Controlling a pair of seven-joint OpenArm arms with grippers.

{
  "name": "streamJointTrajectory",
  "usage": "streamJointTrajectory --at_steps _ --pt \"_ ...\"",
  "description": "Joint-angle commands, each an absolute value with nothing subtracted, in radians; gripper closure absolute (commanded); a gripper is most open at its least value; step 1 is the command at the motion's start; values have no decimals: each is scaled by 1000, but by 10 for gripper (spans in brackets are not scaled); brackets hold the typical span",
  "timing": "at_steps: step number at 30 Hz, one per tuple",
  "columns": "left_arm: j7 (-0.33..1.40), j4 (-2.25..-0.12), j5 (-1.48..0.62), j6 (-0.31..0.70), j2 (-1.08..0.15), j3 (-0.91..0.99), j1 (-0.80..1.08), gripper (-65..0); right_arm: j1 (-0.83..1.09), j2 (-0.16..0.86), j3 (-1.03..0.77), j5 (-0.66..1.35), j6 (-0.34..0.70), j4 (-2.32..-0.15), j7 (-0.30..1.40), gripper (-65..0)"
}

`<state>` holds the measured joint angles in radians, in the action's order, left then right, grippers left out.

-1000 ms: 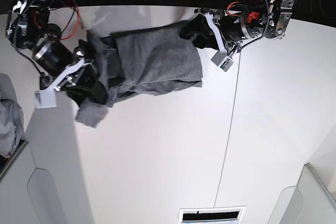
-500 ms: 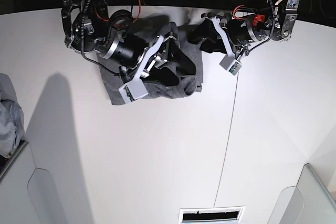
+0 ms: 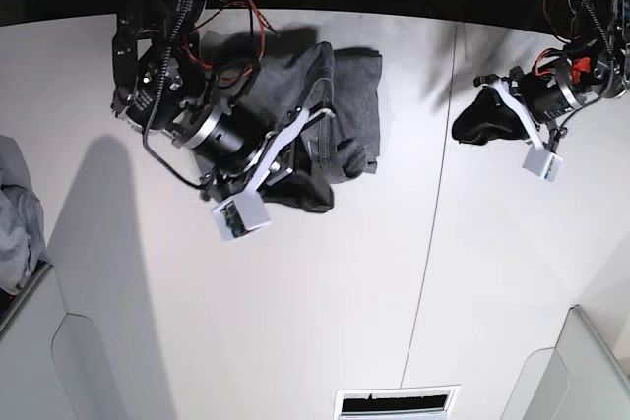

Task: Layout the t-shirt on the table in an organized manner, then fold the t-shirt properly
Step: 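Fold the other strip end with the right gripper onto the stack, then press and tuck the folded bundle with both grippers to square it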

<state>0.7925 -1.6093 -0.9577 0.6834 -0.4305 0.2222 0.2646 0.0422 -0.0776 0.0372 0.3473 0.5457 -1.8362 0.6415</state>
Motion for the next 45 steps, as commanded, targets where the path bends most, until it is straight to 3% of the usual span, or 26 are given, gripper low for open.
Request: streamJointTrajectory --at_steps 1,5,10,16,21,27,33,40,45 --pt "778 -1652 -995 698 -450 226 258 -56 9 -78 18 348 546 -1851 601 0" --pt "778 -1782 -1002 698 -451 176 258 -1 -57 -78 -74 314 546 -1795 574 0" --pt "775 -1894 -936 698 -430 -37 258 0 -167 -77 -133 308 546 -1571 537 0" --pt "743 -1844 -722 698 -348 -300 263 0 -323 -77 -135 241 555 -1248 452 0" --pt "585 -1707 -502 698 -333 -353 258 0 -373 -65 -117 243 564 -1102 456 0" --pt "572 -1532 -435 698 -333 -302 131 0 -321 37 -28 347 569 -1117 525 0" --pt "534 -1316 -428 692 -332 -287 -33 0 -153 99 -29 485 572 -1292 585 0" --pt "521 -1105 -428 636 -316 -287 -263 0 30 75 -30 561 572 -1486 584 0" --pt "551 -1087 -430 636 -327 -287 -318 0 67 7 -31 552 572 -1506 578 0"
